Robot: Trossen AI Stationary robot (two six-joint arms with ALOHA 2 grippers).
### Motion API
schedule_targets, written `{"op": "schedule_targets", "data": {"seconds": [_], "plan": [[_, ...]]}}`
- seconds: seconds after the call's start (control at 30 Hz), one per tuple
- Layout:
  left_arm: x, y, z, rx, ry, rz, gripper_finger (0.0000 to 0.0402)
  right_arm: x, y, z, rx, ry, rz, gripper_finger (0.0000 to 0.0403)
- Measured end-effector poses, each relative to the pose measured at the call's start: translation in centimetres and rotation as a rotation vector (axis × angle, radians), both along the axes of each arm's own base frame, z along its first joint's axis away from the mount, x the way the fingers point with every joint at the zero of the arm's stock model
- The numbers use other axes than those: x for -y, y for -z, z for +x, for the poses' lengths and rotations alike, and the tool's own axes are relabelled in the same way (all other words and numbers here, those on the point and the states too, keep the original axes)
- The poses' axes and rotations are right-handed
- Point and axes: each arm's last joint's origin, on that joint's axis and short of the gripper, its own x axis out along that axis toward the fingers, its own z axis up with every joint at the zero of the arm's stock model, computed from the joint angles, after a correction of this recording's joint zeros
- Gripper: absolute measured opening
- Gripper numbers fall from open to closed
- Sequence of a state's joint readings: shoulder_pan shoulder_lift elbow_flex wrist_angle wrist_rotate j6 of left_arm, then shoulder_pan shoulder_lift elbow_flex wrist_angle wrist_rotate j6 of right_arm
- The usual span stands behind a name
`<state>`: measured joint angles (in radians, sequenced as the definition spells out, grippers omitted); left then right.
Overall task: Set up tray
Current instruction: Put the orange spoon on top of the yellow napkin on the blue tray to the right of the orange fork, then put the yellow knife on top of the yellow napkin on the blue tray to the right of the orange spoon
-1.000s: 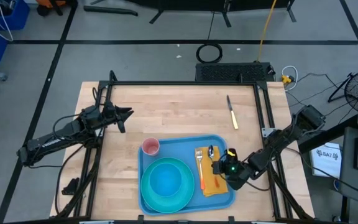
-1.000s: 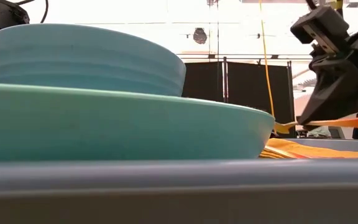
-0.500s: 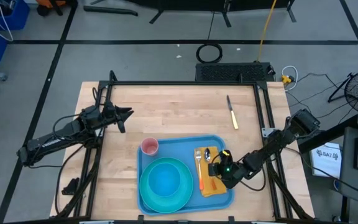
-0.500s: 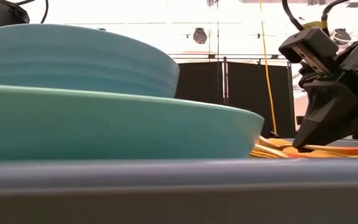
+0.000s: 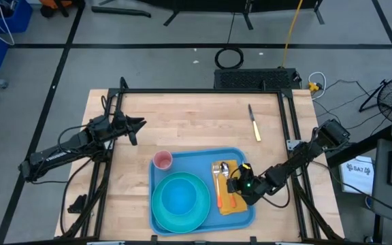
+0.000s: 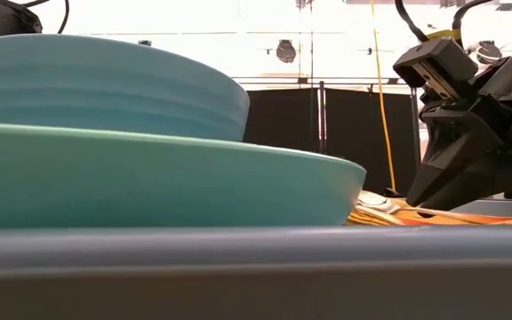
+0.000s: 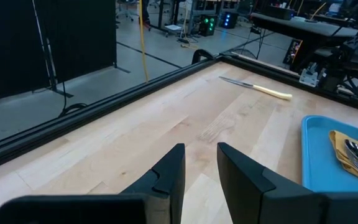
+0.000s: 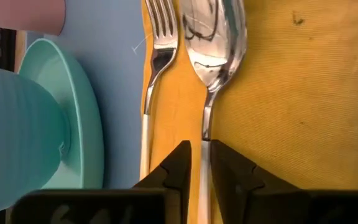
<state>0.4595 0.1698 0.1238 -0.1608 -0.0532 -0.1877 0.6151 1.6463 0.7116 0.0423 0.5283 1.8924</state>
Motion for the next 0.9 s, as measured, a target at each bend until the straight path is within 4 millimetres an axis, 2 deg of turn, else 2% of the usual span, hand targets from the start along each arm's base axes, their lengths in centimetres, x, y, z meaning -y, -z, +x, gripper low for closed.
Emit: {"op": "schedule_targets", "data": {"seconds": [0.2,0.57,0.77,0.9], "plan": [[0.0,0.0,0.0,0.0,0.0,0.0,0.0097,0.0,-0.2,0.2,0.031,-0.016,-0.038,0.0053],[0.0,0.0,0.0,0.0,0.0,0.0,0.0097,0.6,-0.3,0.0,-0.018,-0.051,-0.109,0.005],[0.0,0.0,0.0,0.0,0.001,0.0,0.0097,2.3,-2.8,0.2,0.015,-0.099,-0.234,0.0043],[0.0,0.0,0.0,0.0,0.001,0.0,0.0097,4.6,-5.5,0.0,0.02,-0.172,-0.368,0.0043]]}}
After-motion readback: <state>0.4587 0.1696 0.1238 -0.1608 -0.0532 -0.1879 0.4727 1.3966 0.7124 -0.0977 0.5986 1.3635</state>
